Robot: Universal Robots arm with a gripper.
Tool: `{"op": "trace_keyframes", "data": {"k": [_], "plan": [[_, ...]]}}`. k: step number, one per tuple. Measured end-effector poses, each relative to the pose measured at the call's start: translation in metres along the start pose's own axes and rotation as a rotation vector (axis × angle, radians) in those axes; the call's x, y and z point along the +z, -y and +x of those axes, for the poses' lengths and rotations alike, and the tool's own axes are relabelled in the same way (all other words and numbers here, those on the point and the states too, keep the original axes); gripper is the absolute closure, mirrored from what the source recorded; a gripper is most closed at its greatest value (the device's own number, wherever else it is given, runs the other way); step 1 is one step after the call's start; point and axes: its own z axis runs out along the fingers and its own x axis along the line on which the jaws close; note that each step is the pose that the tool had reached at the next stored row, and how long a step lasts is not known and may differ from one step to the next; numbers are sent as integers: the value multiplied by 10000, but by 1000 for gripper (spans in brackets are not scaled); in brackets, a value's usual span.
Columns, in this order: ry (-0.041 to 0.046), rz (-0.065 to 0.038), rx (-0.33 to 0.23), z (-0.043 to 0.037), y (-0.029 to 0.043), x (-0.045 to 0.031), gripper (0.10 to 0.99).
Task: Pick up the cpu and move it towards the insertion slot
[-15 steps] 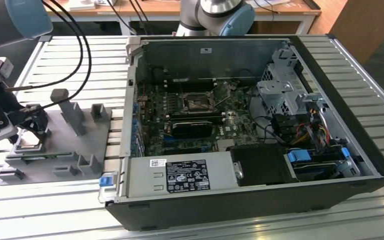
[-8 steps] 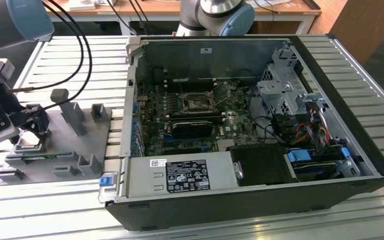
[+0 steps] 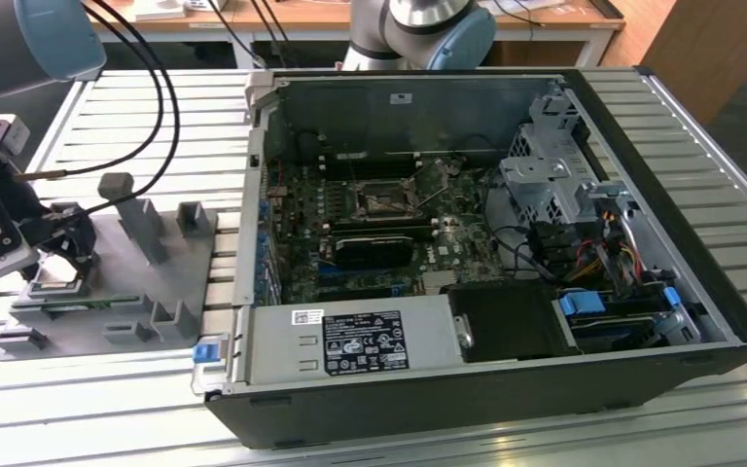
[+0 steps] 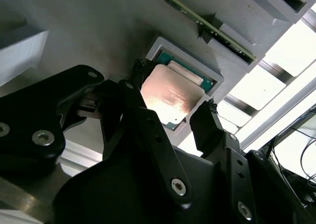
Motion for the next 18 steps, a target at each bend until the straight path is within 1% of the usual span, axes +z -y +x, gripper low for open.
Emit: {"op": "trace_keyframes", "data": {"k": [2,3,4,5,11,18], "plan": [[0,0,0,0,-1,0,443],[0,1,0,0,-1,0,506],[0,1,0,0,-1,0,506],[0,0,0,0,-1,0,545],[3,-2,0,-1,-2,-8,545],[1,0,1,0,-5,-92,545]]}}
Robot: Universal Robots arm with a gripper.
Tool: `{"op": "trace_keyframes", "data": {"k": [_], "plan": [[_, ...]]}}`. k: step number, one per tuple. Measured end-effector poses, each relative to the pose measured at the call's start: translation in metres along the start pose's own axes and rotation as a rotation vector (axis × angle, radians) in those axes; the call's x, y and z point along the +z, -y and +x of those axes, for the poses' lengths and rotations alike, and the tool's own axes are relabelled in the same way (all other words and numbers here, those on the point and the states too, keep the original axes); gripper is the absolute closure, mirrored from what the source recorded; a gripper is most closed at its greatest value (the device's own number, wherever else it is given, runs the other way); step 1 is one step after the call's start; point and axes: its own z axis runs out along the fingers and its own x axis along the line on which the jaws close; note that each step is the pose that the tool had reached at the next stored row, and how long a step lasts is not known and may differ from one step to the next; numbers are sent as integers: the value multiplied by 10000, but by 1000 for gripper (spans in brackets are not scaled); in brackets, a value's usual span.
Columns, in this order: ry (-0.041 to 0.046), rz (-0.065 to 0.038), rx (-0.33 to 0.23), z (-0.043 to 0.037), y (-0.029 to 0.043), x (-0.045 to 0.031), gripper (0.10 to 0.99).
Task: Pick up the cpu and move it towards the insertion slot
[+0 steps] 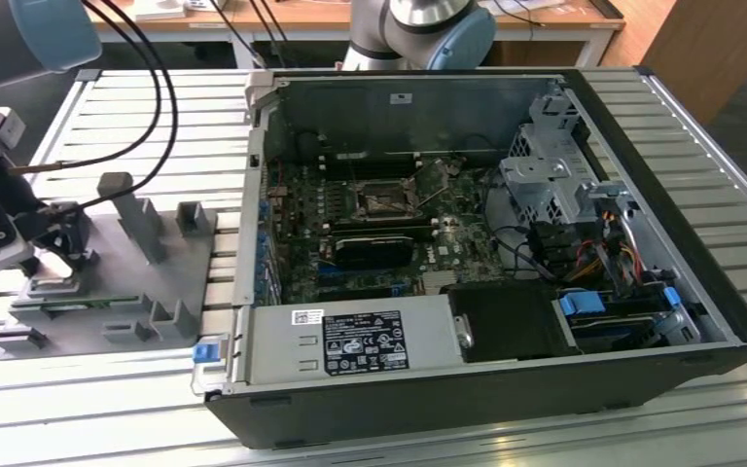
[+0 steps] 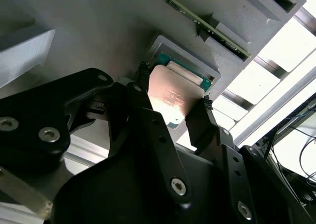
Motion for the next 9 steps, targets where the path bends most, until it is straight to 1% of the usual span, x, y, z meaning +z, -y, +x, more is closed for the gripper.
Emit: {"op": "trace_keyframes", "data": {"k": [5,9], "plan": [[-1,0,0,0,-2,-59,545],[2,-6,-1,0,-3,-68,545]]}}
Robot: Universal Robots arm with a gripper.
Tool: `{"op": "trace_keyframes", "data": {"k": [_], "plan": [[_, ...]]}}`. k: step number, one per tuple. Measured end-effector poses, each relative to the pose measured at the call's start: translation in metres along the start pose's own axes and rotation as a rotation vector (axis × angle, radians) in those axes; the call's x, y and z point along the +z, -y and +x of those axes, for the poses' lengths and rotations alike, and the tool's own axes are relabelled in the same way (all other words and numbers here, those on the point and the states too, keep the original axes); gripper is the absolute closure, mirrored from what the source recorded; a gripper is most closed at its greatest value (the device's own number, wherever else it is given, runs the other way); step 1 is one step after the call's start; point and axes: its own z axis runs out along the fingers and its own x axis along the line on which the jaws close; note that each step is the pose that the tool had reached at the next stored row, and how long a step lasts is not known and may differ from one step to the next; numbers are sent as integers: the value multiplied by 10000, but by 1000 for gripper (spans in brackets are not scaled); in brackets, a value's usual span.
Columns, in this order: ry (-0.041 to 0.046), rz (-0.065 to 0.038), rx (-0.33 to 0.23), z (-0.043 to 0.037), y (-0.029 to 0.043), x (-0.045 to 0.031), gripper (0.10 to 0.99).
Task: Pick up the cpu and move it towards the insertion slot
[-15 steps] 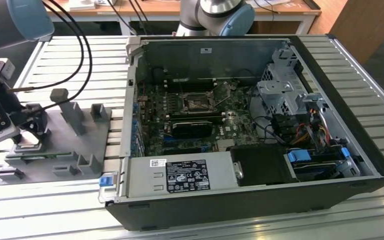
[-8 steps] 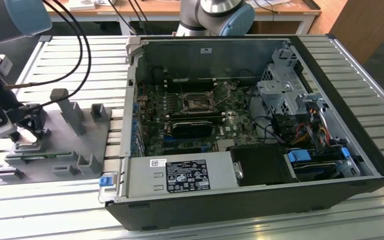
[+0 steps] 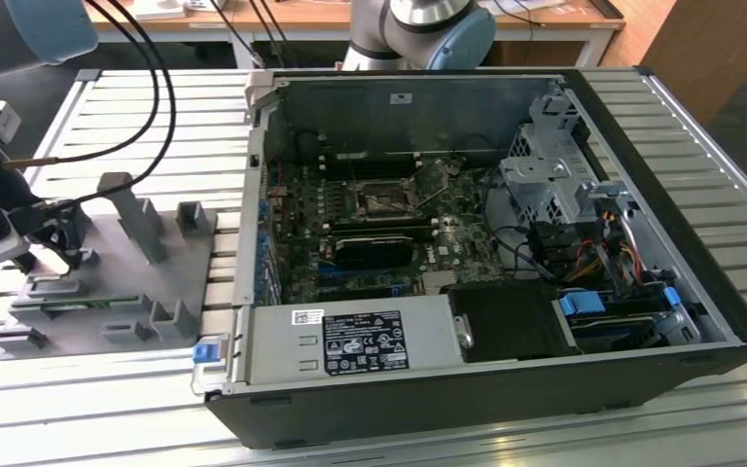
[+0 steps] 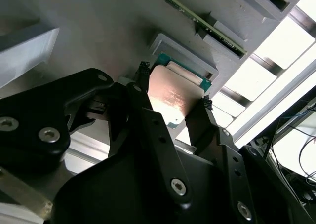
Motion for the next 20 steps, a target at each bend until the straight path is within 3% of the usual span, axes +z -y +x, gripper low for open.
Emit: {"op": "trace_keyframes", "data": {"k": [4,12,20], "plan": [[-2,-18,0,1,0,-10,545],[0,-169,0,0,-1,-25,545],[-1,-182,0,0,-1,-55,545]]}}
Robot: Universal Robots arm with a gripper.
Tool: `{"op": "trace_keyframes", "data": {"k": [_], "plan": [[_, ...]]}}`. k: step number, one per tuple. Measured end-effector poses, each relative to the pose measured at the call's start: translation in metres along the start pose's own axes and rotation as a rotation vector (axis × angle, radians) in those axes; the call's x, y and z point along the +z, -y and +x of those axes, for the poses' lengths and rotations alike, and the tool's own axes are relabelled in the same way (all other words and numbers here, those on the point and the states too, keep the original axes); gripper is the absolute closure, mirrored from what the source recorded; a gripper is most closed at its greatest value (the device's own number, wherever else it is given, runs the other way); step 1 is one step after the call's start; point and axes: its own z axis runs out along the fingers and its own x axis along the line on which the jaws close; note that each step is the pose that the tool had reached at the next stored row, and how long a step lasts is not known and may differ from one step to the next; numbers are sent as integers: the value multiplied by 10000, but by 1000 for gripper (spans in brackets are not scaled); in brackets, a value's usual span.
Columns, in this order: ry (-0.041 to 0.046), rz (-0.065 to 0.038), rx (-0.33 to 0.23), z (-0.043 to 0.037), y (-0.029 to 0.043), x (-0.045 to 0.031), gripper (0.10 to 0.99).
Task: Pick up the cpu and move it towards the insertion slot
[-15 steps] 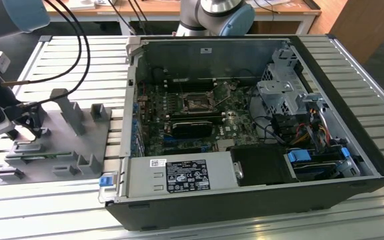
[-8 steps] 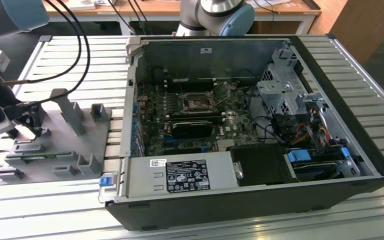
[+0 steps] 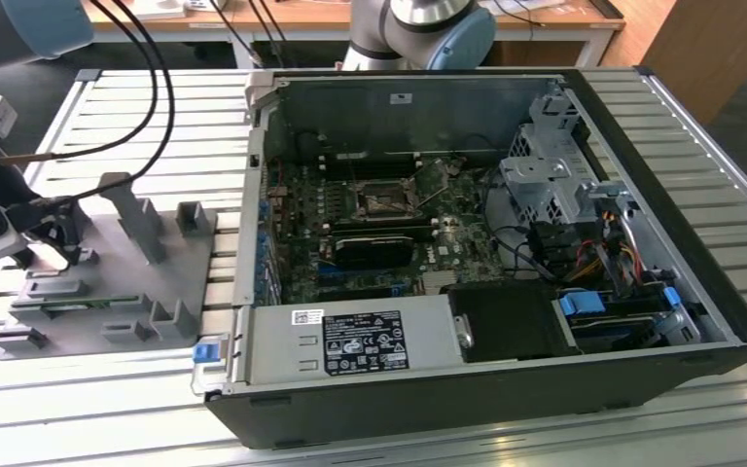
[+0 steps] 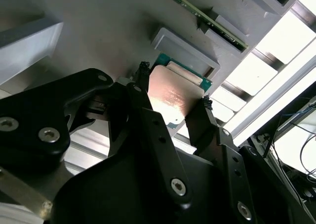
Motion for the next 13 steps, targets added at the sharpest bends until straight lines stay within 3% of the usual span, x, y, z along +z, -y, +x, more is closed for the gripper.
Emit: {"op": "trace_keyframes", "data": {"k": [13], "plan": [[2,-2,0,0,-6,-91,545]]}}
